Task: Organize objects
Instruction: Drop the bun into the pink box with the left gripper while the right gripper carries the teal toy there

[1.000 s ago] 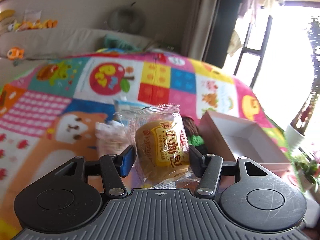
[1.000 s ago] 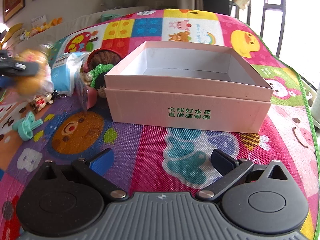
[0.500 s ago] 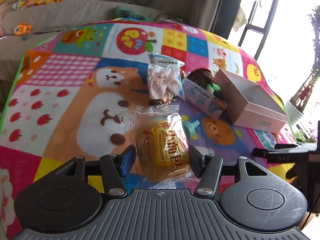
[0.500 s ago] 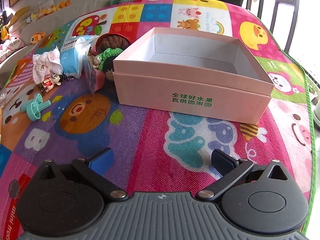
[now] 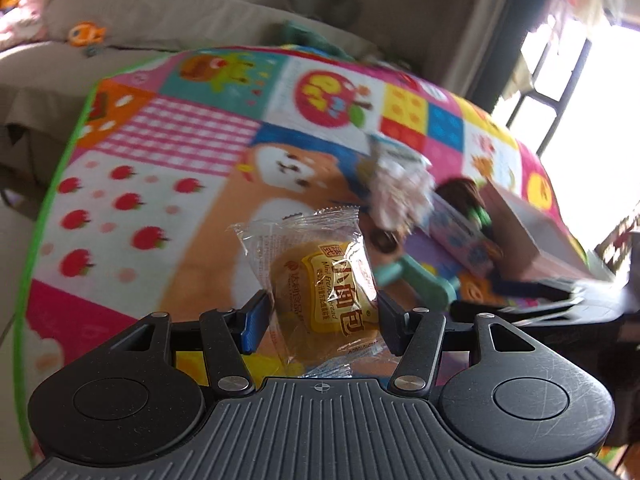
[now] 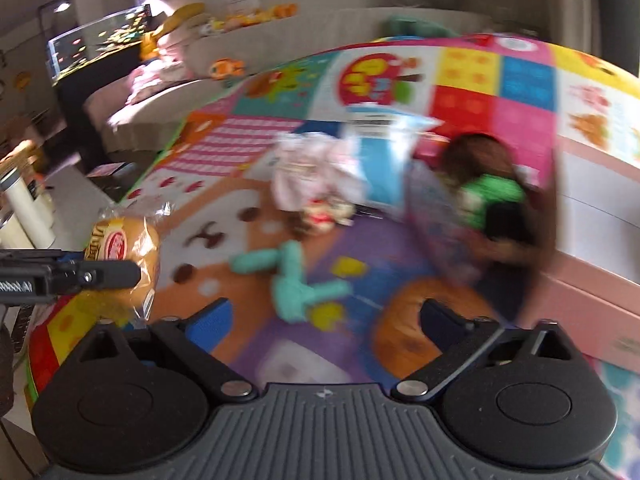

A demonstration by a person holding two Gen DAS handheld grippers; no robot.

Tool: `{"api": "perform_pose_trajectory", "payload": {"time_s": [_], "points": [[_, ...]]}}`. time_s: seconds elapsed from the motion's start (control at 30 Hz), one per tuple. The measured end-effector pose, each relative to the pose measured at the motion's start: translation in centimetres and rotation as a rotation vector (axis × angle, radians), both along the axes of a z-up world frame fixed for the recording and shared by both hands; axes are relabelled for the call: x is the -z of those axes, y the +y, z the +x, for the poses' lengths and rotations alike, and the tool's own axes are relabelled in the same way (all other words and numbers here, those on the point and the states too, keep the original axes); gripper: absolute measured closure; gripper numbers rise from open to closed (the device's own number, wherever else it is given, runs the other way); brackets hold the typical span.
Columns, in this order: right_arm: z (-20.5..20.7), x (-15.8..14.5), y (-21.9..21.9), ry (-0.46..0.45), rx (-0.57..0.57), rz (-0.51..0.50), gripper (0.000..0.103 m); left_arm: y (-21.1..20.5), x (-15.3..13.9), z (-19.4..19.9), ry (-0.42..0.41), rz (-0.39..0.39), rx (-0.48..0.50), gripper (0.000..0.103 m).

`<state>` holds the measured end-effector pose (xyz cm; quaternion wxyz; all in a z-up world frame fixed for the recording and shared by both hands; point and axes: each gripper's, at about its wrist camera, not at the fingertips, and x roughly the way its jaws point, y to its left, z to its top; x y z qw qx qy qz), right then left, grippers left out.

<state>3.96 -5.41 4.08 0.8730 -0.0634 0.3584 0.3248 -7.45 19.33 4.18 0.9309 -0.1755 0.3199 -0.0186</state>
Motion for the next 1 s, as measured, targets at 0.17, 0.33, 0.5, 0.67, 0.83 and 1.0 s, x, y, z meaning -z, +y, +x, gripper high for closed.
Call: {"api": "perform_pose_trajectory", "payload": {"time_s": [0.17,0.33,0.5,0.67,0.83,1.0], "points": [[1.1,0.7,2.3,0.006,0.0,-0.019,0.058,0.0,0.1,0.1,0.009,-0.005,0.015,0.042],[-0.4,-0.9,-0.7,-0.057,0.005,-0.024,0.06,-2.4,0.3,0.4,0.029,-0.003,0.095,0.042],[-3.8,-3.6,-7.2,-0.108,0.041,-0.026,0.061,-7.3,0.0,0.9,0.045,0.001,0.253,0.042],[-7.5,-5.7,-14.5,-0.186,0.135,-0.017,0.061,-13.0,-2.2,3.0,-0.005,0.035,0.388,0.042],[-9.2,-6.4,-20.2,-0.234,0.254,0.02,0.061,-19.9,-6.2,9.0,-0.114,0.059,0.49,0.042],[-9.0,-6.1,-22.8,-0.236,0.328,0.047,0.061,-26.4,-6.3,18.3,-0.113,0.03,0.506,0.041]]}}
